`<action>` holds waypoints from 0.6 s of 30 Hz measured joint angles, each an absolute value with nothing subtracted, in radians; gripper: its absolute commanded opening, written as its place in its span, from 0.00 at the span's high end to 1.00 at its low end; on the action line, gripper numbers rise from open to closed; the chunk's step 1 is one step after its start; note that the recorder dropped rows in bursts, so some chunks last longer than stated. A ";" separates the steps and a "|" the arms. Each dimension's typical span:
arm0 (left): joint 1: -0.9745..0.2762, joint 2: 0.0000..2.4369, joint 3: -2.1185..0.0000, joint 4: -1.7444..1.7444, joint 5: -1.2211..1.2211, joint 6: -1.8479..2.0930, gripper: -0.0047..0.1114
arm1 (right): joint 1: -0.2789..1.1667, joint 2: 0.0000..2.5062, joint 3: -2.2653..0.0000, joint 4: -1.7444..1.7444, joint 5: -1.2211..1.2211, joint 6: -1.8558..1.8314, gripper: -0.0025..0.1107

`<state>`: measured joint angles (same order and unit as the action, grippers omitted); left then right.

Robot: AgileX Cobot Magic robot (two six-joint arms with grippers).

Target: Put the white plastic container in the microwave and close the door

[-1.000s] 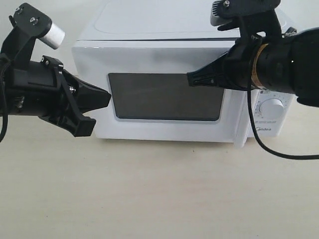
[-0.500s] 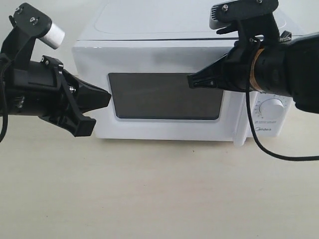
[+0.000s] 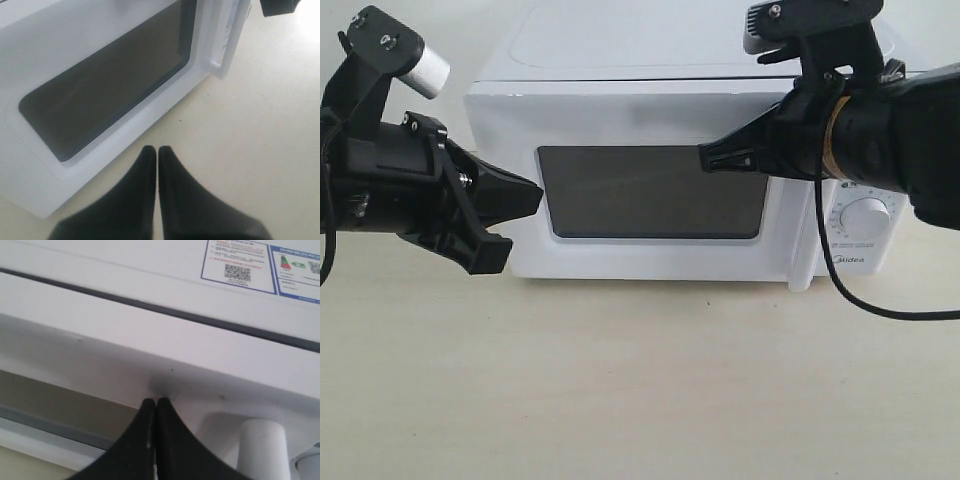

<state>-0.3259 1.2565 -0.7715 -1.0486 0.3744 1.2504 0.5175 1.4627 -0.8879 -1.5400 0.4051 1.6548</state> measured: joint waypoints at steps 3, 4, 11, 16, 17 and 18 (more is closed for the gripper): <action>-0.326 1.256 -0.772 -1.049 0.374 1.250 0.93 | 0.518 1.463 -0.888 -1.544 0.405 1.659 0.98; -0.326 1.256 -0.772 -1.049 0.374 1.250 0.93 | 0.518 1.463 -0.888 -1.545 0.405 1.659 0.98; -0.326 1.256 -0.772 -1.049 0.374 1.250 0.93 | 0.518 1.463 -0.888 -1.553 0.417 1.661 0.98; -0.326 1.256 -0.772 -1.049 0.374 1.250 0.93 | 0.509 1.466 -0.888 -1.579 0.465 1.664 0.98; -0.326 1.256 -0.772 -1.049 0.374 1.250 0.93 | 0.509 1.466 -0.888 -1.579 0.470 1.668 0.98; -0.326 1.256 -0.772 -1.049 0.374 1.250 0.93 | 0.509 1.466 -0.888 -1.581 0.472 1.671 0.98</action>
<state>-0.3259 1.2565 -0.7715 -1.0486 0.3744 1.2504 0.5087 1.4665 -0.8879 -1.5808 0.4718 1.6709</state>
